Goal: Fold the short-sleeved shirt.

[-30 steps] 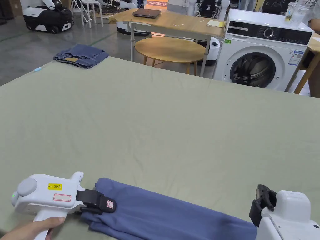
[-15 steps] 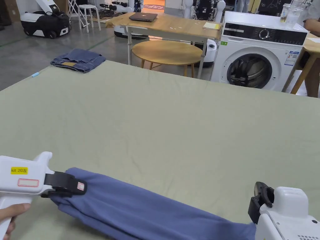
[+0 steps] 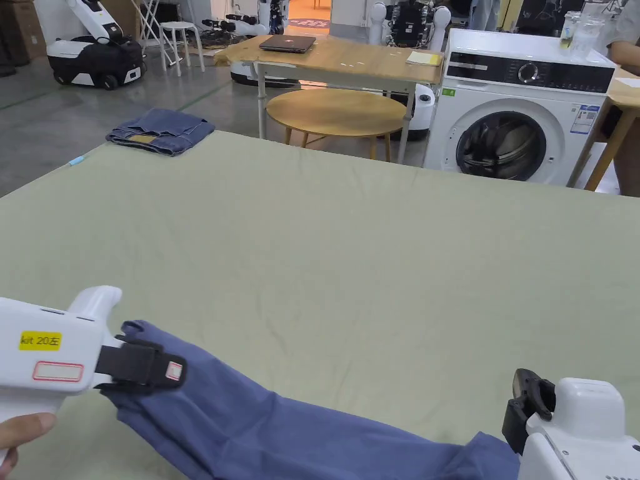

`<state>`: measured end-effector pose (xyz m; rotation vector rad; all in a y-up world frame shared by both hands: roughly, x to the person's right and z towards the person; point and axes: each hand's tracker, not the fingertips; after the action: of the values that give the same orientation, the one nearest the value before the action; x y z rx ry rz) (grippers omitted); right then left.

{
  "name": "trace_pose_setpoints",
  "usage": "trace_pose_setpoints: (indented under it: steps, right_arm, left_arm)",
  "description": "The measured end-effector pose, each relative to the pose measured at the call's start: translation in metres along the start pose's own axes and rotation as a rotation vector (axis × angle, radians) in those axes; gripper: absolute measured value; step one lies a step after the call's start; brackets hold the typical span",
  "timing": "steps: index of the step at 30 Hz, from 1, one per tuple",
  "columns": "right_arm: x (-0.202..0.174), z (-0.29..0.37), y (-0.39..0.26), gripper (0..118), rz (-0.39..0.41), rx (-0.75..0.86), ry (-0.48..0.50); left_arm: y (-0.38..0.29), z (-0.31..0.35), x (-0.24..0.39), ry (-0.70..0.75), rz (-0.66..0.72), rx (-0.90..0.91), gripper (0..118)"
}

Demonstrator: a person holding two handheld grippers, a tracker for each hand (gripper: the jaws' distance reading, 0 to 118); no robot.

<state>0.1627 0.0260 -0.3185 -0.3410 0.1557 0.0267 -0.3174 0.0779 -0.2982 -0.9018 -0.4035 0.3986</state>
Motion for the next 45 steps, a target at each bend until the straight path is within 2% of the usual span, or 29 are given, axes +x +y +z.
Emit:
trace_pose_setpoints:
  steps: [8, 16, 20, 26, 30, 31, 39, 45]
  right_arm:
    - [0.005, 0.005, -0.004, 0, -0.011, -0.011, -0.012]
    - [0.014, 0.008, -0.011, 0, -0.021, -0.035, -0.031]
    - [0.019, 0.010, -0.015, 0, -0.031, -0.050, -0.044]
    - [0.023, 0.011, -0.017, 0, -0.042, -0.065, -0.052]
    - [0.024, 0.012, -0.018, 0, -0.041, -0.068, -0.052]
    - [0.024, 0.013, -0.017, 0, -0.038, -0.069, -0.052]
    - [0.027, 0.016, -0.015, 0, -0.037, -0.063, -0.053]
    - [0.028, 0.018, -0.015, 0, -0.035, -0.064, -0.055]
  left_arm:
    - [0.004, -0.071, 0.068, -0.107, -0.055, -0.105, 0]
    - [-0.016, -0.187, 0.108, -0.009, -0.123, -0.352, 0]
    - [-0.026, -0.218, 0.118, 0.046, -0.140, -0.381, 0]
    - [-0.034, -0.229, 0.135, 0.097, -0.166, -0.397, 4]
    - [-0.029, -0.223, 0.138, 0.038, -0.129, -0.405, 38]
    - [-0.028, -0.219, 0.140, 0.024, -0.120, -0.396, 41]
    - [-0.005, -0.181, 0.154, -0.035, -0.128, -0.314, 43]
    - [-0.006, -0.178, 0.159, -0.019, -0.167, -0.346, 43]
